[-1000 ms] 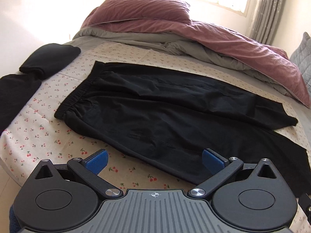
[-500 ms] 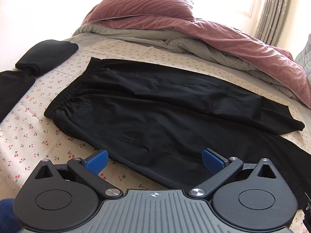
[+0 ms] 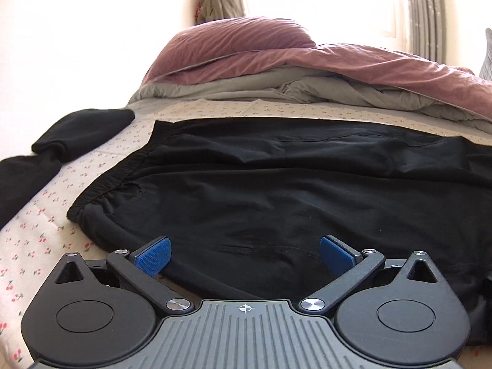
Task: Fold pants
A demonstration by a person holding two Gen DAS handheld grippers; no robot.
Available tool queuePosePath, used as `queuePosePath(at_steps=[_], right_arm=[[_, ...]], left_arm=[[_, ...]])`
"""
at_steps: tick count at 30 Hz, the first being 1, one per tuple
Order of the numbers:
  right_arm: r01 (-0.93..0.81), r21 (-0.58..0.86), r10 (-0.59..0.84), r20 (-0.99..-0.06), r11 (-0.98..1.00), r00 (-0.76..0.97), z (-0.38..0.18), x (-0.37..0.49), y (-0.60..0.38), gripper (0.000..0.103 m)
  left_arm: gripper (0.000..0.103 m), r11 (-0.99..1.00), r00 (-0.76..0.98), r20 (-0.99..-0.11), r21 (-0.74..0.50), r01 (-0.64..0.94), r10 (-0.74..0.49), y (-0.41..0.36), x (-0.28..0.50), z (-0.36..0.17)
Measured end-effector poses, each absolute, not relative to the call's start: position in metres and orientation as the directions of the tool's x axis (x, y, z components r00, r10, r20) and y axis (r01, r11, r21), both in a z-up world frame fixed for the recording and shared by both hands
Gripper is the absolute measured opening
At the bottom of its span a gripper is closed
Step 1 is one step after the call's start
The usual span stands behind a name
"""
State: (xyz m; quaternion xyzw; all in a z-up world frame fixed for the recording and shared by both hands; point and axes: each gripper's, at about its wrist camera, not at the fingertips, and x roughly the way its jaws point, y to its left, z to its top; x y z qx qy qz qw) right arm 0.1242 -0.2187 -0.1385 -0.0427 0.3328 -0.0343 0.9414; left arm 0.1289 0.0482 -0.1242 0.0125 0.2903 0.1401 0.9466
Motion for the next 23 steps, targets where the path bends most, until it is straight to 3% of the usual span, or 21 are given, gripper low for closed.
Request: queuePosePath(at_steps=[9,23], right_arm=[[0.047,-0.052,-0.069,-0.619,0.998,0.782,-0.138,0.124,-0.225,0.088],[0.011,-0.069,-0.053,-0.645,0.998,0.762,-0.135,0.123,-0.224,0.088]], left_arm=[[0.103,0.959,0.771,-0.585,0.041,-0.280,0.250,0.062,0.137,-0.144],[0.103,0.976,0.775,-0.599,0.057,-0.211,0.202,0.037,0.128,-0.130]])
